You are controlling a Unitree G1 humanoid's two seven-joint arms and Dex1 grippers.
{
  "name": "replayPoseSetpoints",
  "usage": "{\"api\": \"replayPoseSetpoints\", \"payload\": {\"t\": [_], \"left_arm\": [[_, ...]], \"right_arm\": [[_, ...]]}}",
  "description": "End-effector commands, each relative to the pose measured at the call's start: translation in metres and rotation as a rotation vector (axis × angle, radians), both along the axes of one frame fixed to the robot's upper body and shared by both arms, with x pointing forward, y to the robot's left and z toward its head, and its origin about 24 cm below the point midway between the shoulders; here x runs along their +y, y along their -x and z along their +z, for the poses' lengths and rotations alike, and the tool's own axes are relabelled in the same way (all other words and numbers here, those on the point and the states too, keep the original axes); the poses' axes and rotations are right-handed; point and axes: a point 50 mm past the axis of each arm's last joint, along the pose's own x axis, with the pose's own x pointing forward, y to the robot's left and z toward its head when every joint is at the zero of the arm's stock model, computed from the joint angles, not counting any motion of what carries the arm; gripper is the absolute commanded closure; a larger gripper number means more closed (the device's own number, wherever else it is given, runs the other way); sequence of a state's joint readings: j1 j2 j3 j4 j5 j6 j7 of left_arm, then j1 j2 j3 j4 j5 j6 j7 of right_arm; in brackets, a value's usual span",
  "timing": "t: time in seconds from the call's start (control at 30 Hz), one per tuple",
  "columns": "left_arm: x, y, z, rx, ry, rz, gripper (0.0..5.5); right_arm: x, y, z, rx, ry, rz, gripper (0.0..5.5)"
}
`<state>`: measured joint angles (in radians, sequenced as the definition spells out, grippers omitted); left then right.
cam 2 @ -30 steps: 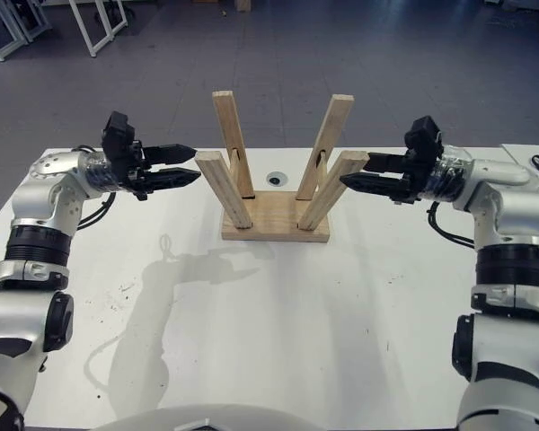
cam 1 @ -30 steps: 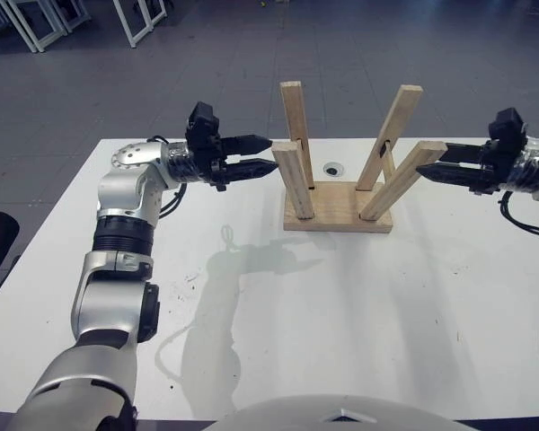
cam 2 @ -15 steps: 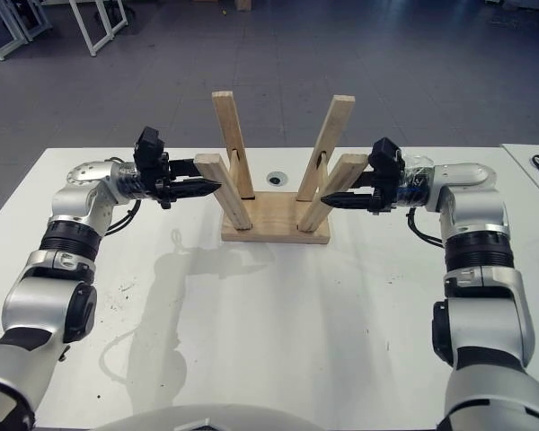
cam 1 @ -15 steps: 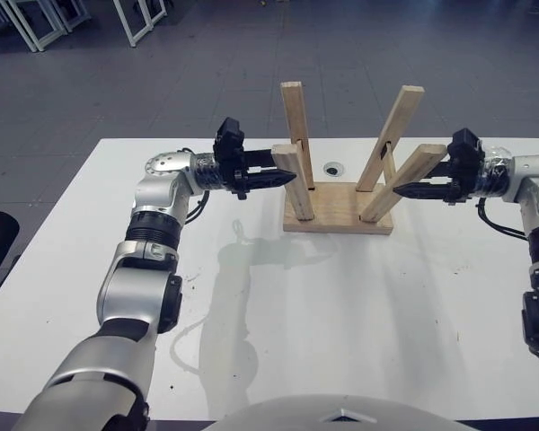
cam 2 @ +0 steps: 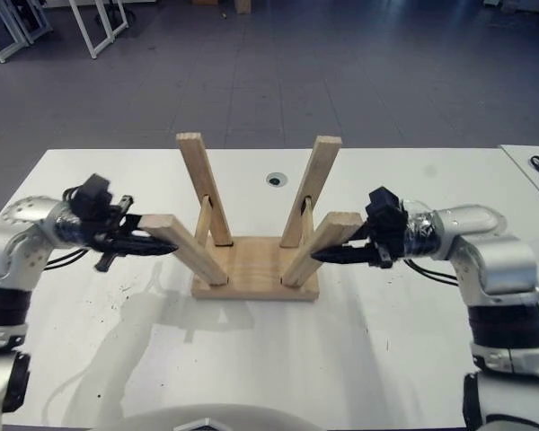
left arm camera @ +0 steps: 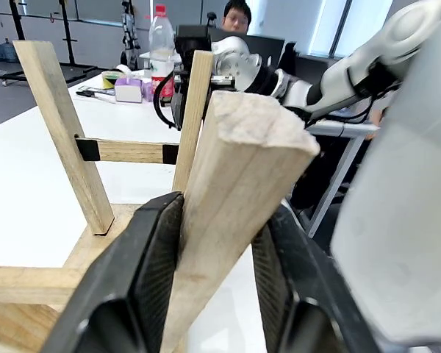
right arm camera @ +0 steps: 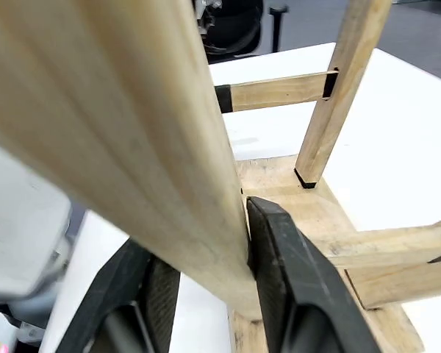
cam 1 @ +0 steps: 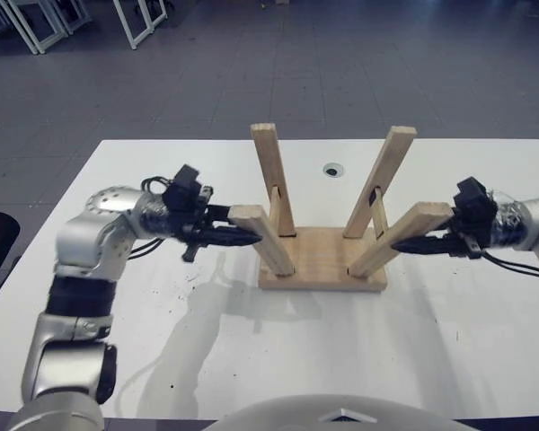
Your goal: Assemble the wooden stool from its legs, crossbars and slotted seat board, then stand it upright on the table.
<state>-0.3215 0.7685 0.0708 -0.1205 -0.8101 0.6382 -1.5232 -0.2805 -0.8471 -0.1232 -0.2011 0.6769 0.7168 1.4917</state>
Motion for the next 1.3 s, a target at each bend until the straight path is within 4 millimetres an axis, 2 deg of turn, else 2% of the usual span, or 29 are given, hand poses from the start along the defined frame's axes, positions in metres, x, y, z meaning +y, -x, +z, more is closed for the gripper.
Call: {"api": "replayPoseSetpoints", "payload": {"t": [0.03,0.1,0.17,0.2,0.27,0.3,0.33,0.5,0.77,0.93,1.07,1.13,1.17,1.23,1.3], "left_arm": [[0.009,0.006,0.034,0.160,0.084,0.002,4.12],[0.003,-0.030,0.041,0.329,0.170,0.065,4.12],[-0.016,-0.064,0.022,0.589,0.209,0.117,3.90],[-0.028,-0.075,0.003,0.744,0.186,0.143,3.74],[-0.045,-0.085,-0.043,0.936,0.082,0.252,3.46],[-0.044,-0.087,-0.061,0.998,0.071,0.323,3.34],[-0.040,-0.088,-0.070,1.031,0.089,0.377,3.34],[-0.019,-0.098,-0.075,1.114,0.269,0.520,3.34],[0.017,-0.114,-0.053,1.056,0.524,0.720,3.34],[0.039,-0.121,-0.038,0.977,0.597,0.854,3.34],[0.066,-0.125,-0.029,0.869,0.618,1.051,3.34],[0.089,-0.121,-0.025,0.705,0.521,1.168,3.34],[0.099,-0.117,-0.022,0.636,0.498,1.180,3.34],[0.112,-0.104,-0.024,0.432,0.344,1.138,3.34],[0.109,-0.075,-0.045,0.166,-0.005,0.973,3.34]], "right_arm": [[-0.005,-0.012,0.038,0.125,-0.098,-0.117,4.15],[-0.006,-0.054,0.035,0.350,-0.175,-0.253,4.15],[-0.001,-0.092,0.011,0.572,-0.186,-0.414,4.16],[0.003,-0.102,-0.006,0.646,-0.146,-0.475,3.90],[0.013,-0.110,-0.031,0.733,-0.083,-0.521,3.57],[0.019,-0.113,-0.037,0.756,-0.083,-0.525,3.35],[0.023,-0.115,-0.040,0.770,-0.087,-0.529,3.20],[0.021,-0.120,-0.047,0.815,-0.142,-0.567,3.15],[-0.011,-0.114,-0.048,0.780,-0.159,-0.638,3.15],[-0.022,-0.114,-0.049,0.733,-0.173,-0.698,3.15],[-0.027,-0.114,-0.066,0.639,-0.025,-0.774,3.15],[-0.038,-0.114,-0.075,0.512,0.055,-0.865,3.15],[-0.044,-0.113,-0.078,0.433,0.079,-0.892,3.15],[-0.053,-0.105,-0.088,0.261,0.181,-0.885,3.15],[-0.057,-0.088,-0.096,0.157,0.246,-0.805,3.15]]}}
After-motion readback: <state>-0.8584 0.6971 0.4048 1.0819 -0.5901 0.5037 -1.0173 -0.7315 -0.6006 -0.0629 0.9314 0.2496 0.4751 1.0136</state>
